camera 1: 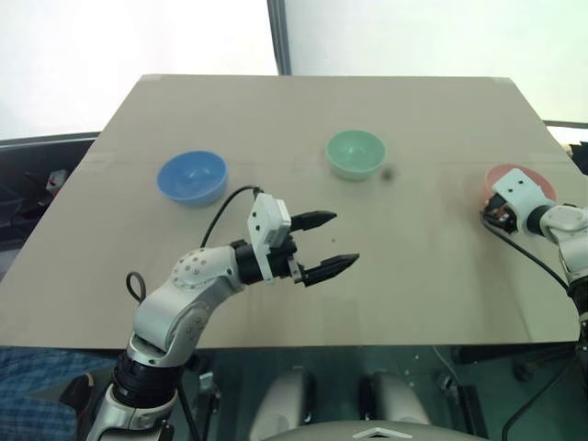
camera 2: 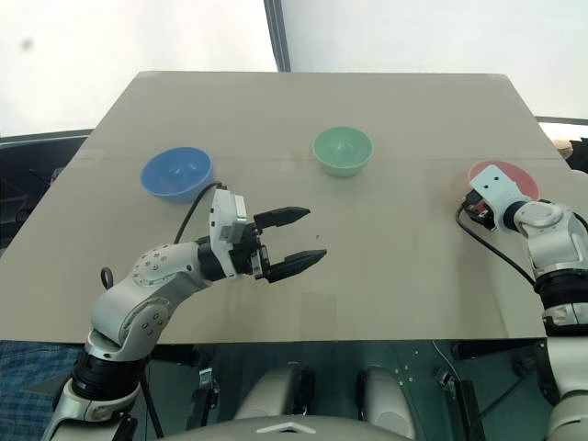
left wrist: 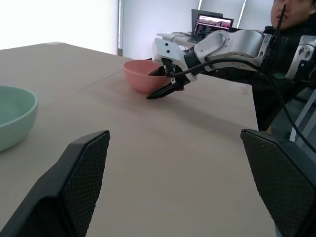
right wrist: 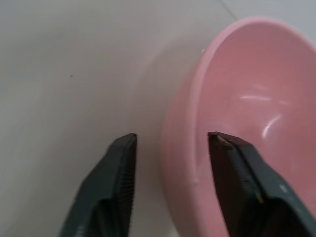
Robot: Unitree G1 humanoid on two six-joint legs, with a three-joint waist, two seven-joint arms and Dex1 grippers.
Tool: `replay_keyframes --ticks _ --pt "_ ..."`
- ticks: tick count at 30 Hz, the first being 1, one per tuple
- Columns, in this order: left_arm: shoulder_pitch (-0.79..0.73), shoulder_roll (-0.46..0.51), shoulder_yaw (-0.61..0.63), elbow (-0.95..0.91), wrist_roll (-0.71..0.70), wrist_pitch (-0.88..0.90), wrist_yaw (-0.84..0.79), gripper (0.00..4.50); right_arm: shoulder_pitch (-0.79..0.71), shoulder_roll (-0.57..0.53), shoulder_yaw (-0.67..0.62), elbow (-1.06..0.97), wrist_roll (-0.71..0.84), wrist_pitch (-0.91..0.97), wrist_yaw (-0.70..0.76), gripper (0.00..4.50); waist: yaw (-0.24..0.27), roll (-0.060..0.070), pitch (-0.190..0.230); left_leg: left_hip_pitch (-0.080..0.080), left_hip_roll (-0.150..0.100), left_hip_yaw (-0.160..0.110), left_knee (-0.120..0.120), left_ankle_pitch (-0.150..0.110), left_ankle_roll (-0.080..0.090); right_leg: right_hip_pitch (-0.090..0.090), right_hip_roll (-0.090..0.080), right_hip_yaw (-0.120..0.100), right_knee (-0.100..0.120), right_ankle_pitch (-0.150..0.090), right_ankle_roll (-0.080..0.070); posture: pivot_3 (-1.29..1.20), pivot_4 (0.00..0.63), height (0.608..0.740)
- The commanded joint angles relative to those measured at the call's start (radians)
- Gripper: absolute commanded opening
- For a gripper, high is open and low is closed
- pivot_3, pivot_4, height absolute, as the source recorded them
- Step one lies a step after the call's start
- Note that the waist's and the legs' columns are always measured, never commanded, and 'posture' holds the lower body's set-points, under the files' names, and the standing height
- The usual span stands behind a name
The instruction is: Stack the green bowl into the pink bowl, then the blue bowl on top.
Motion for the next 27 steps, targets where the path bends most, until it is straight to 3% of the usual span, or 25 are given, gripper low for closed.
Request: replay_keyframes --ticks 1,2,8,12,16,19,23,27 --pt "0.037 0.001 0.008 -0.048 0.006 -0.019 0.015 4.50 -0.029 -0.006 -0.004 0.015 -0.005 -0.027 0.018 0.61 0.000 0.000 0.000 0.000 0.000 0.000 0.000 0.000 0.000 0.000 0.000 0.000 0.000 0.000 0.000 0.00 0.150 0.740" --pt "0.052 0.001 0.005 -0.053 0.011 -0.022 0.017 4.50 -0.024 -0.005 -0.003 0.011 -0.003 -0.026 0.024 0.11 -0.001 0.000 0.000 0.000 0.000 0.000 0.000 0.000 0.000 0.000 0.000 0.000 0.000 0.000 0.000 0.00 0.150 0.740" --pt "0.084 -0.004 0.005 -0.065 0.022 -0.033 0.025 4.50 0.018 -0.019 0.006 -0.095 0.012 -0.071 0.094 0.03 0.000 -0.001 0.000 0.001 0.001 0.000 0.000 0.000 0.000 0.001 -0.001 0.000 0.001 0.000 0.000 0.00 0.150 0.740" --pt "0.133 0.014 0.044 -0.021 0.056 -0.084 0.017 4.50 0.156 -0.053 0.041 -0.447 0.059 -0.062 0.240 0.03 -0.001 0.000 0.000 0.001 0.001 -0.001 0.000 0.000 0.000 0.001 -0.001 0.000 0.001 0.000 0.000 0.00 0.150 0.740" --pt "0.226 0.063 0.094 0.026 0.062 -0.125 -0.037 4.50 0.263 -0.015 0.123 -0.885 0.067 0.140 0.276 0.03 -0.011 0.001 0.001 0.001 0.002 -0.001 -0.003 -0.001 0.000 -0.002 0.000 0.000 0.001 0.000 0.000 0.00 0.150 0.740" --pt "0.253 0.085 0.108 0.048 0.084 -0.165 -0.058 4.50 0.273 0.024 0.228 -1.083 0.028 0.277 0.280 0.03 -0.005 0.002 0.001 0.000 0.002 -0.001 -0.004 -0.003 0.003 -0.003 -0.001 0.000 0.001 0.000 0.000 0.00 0.150 0.740" --pt "0.255 0.088 0.139 0.064 0.067 -0.167 -0.060 4.50 0.226 0.078 0.382 -1.182 -0.056 0.359 0.278 0.03 0.007 0.001 0.002 0.000 -0.001 -0.002 -0.004 -0.003 0.004 -0.003 -0.004 -0.001 0.000 -0.002 -0.004 0.00 0.150 0.740" --pt "0.270 0.092 0.146 0.060 0.076 -0.173 -0.068 4.50 0.187 0.129 0.452 -1.196 -0.095 0.425 0.263 0.03 0.002 0.001 0.002 0.000 -0.002 -0.002 -0.003 -0.002 0.003 -0.003 -0.005 -0.001 0.000 -0.002 -0.004 0.00 0.150 0.740"
